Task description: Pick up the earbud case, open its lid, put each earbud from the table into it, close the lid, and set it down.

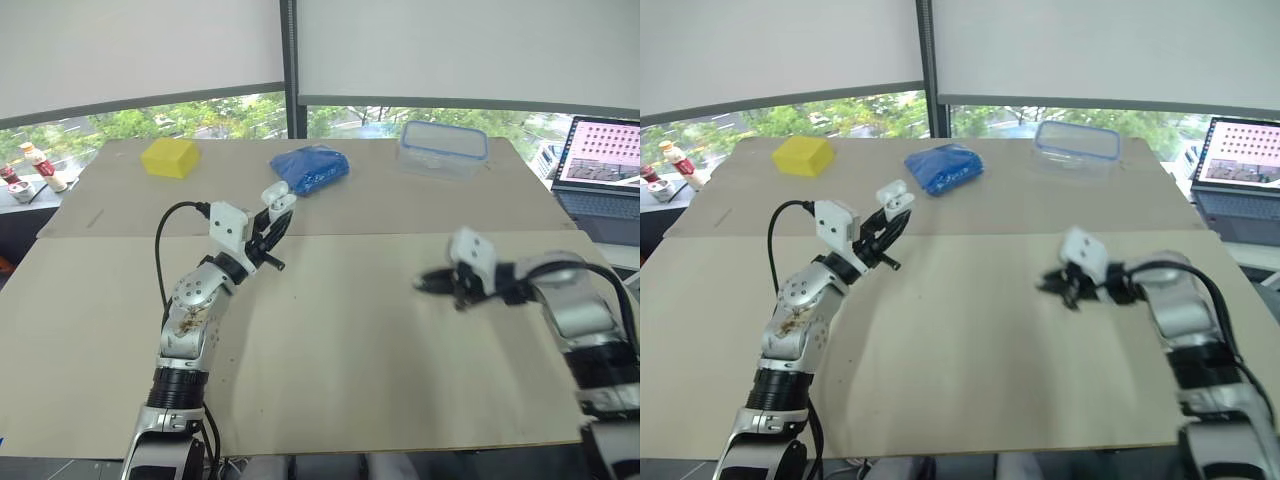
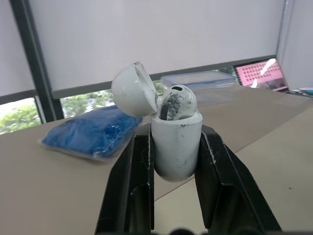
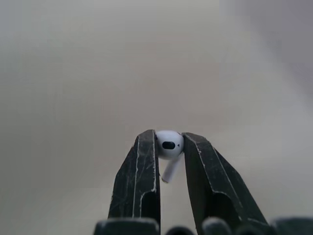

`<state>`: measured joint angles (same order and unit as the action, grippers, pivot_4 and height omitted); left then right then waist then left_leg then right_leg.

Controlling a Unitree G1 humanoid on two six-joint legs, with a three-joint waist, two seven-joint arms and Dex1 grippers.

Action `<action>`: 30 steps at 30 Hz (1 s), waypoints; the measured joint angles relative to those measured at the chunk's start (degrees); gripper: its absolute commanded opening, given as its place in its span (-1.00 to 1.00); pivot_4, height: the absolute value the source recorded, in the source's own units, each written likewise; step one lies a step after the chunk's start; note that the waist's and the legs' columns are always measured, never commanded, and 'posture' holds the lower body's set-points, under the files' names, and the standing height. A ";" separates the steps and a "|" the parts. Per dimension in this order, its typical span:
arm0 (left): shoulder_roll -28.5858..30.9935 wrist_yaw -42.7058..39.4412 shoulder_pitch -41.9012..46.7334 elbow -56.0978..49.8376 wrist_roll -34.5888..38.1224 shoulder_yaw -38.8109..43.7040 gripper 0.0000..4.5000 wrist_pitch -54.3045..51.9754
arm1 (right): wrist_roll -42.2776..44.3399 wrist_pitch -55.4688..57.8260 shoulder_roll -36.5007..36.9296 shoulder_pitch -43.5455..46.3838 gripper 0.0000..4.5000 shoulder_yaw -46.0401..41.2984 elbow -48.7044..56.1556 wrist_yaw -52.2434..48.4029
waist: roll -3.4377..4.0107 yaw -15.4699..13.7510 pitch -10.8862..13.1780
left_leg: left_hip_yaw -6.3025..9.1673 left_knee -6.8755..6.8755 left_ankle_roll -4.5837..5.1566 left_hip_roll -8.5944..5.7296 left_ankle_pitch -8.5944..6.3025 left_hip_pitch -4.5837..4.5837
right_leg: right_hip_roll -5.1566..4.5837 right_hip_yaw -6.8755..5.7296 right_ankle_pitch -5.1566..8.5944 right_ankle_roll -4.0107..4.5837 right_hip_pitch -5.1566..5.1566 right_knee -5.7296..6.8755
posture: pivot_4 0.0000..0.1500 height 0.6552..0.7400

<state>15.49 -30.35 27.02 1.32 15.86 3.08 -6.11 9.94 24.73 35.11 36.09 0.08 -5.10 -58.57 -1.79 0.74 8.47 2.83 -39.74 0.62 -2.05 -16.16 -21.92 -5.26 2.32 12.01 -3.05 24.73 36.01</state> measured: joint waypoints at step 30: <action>-3.82 -7.41 5.56 4.51 1.46 -4.80 -0.73 -0.64 | 7.77 7.36 -23.30 -1.16 -0.84 1.42 20.92 31.78 | 0.04 0.31 -0.02 | -0.02 -0.05 0.00 -0.22 0.04 -0.39 | 0.02 -0.10 -0.24 -0.08 0.40 0.15 | 1.00 1.00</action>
<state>11.66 -37.76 32.57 5.83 17.32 -1.72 -6.75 17.71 32.09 11.81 34.94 1.50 15.82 -26.79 -1.75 1.05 8.45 2.81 -39.79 0.63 -2.27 -16.12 -22.31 -5.24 2.23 11.77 -3.14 25.13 36.17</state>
